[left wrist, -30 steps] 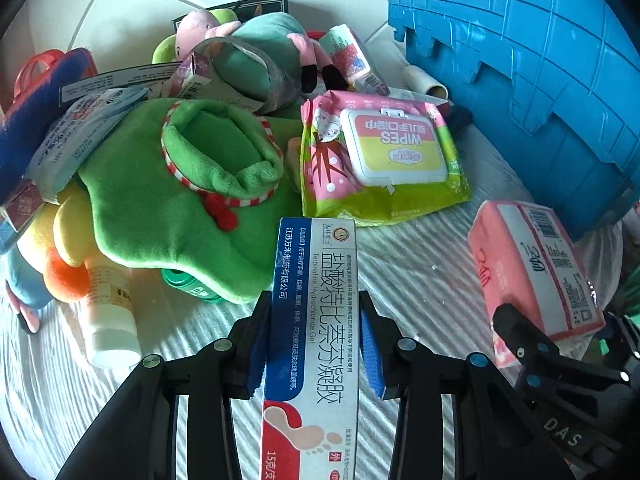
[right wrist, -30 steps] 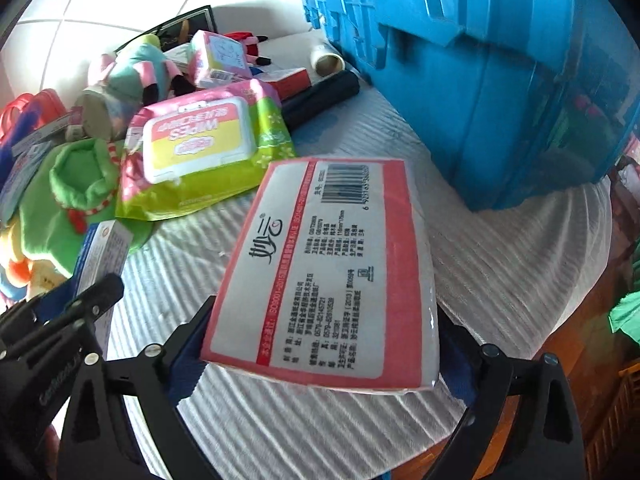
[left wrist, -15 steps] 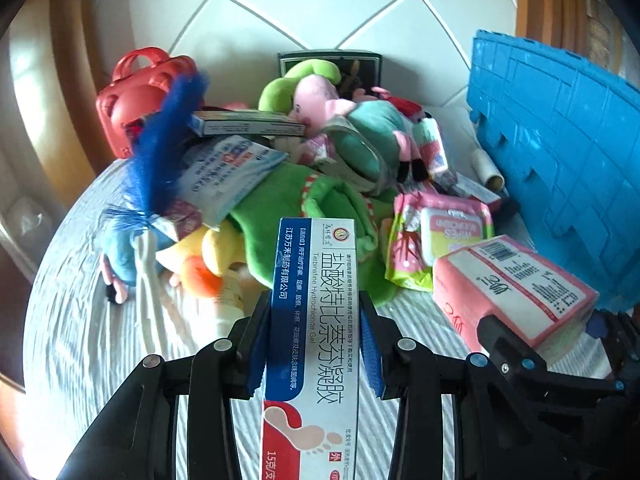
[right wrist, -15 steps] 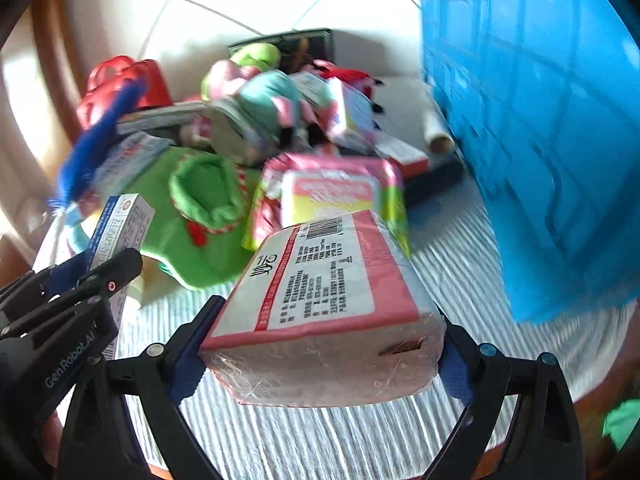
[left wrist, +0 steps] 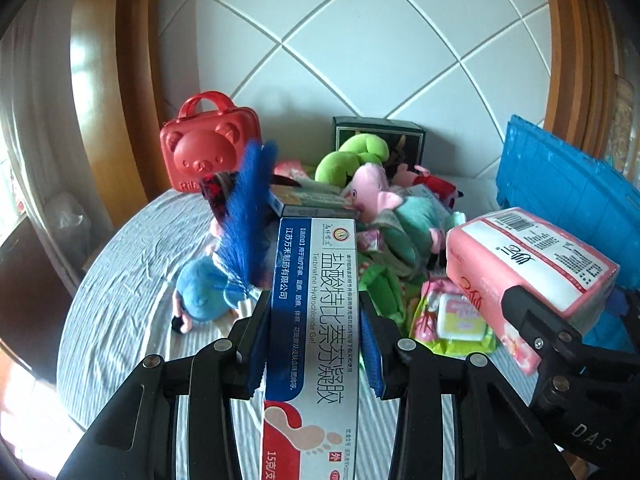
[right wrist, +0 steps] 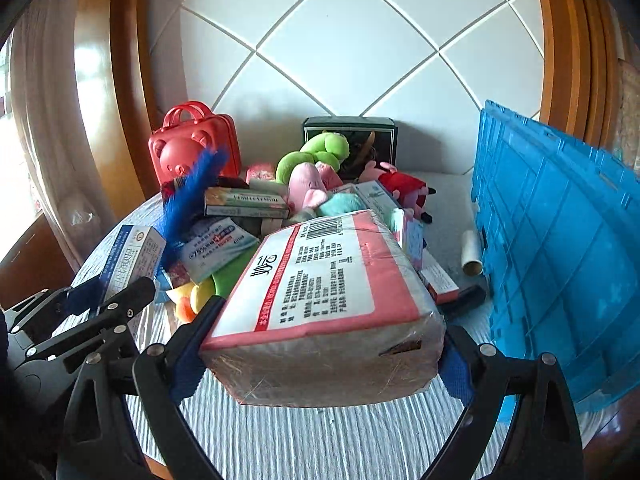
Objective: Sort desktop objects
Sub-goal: 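Lift the ointment box and tissue pack and carry them over the blue crate, then open the left tool to drop the ointment box while the right tool drops the tissue pack, then withdraw both open tools from the crate back toward the pile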
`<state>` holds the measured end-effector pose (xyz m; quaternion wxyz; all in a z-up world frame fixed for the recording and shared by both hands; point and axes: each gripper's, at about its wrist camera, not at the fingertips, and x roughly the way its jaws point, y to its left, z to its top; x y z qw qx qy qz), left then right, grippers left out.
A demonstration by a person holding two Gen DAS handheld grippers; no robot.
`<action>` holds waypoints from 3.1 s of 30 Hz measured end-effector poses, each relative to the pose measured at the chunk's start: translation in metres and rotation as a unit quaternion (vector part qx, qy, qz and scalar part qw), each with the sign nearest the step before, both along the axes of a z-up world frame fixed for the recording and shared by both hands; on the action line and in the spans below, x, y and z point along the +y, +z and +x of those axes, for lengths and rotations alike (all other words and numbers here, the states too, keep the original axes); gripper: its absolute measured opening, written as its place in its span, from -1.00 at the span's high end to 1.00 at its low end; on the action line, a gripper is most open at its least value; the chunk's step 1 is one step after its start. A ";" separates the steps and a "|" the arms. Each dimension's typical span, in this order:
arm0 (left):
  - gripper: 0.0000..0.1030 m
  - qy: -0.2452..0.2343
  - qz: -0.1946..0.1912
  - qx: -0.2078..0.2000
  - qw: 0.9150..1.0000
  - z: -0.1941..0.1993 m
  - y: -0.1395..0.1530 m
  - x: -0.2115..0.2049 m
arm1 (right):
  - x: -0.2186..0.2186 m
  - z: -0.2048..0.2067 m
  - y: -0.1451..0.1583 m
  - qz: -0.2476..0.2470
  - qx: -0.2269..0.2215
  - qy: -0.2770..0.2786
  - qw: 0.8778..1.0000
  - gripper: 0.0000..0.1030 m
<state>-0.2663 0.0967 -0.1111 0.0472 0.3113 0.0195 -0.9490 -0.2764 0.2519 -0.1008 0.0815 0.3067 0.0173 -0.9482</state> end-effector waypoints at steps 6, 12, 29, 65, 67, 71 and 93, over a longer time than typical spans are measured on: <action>0.25 -0.009 0.015 0.035 0.999 0.002 0.031 -0.007 | 0.000 0.014 0.041 0.004 0.046 -0.014 0.999 -0.84; 0.25 -0.034 0.023 0.061 0.997 -0.001 0.055 0.023 | 0.022 0.026 0.073 0.008 0.081 -0.033 0.996 -0.84; 0.25 -0.172 0.012 0.164 0.971 -0.004 0.152 0.319 | 0.288 0.054 0.138 0.018 0.165 -0.157 0.974 -0.84; -0.57 -0.183 -0.028 0.028 0.982 -0.052 0.096 0.442 | 0.452 0.023 0.082 -0.029 0.077 -0.193 0.978 -1.00; -0.57 -0.183 -0.025 0.028 0.982 -0.052 0.096 0.441 | 0.453 0.023 0.081 -0.033 0.078 -0.196 0.977 -1.00; -0.57 -0.183 -0.021 0.028 0.983 -0.051 0.096 0.440 | 0.452 0.023 0.079 -0.028 0.077 -0.202 0.976 -1.00; -0.67 -0.116 -0.009 0.059 0.991 -0.022 0.102 0.367 | 0.447 0.025 0.077 -0.042 0.072 -0.223 0.971 -1.00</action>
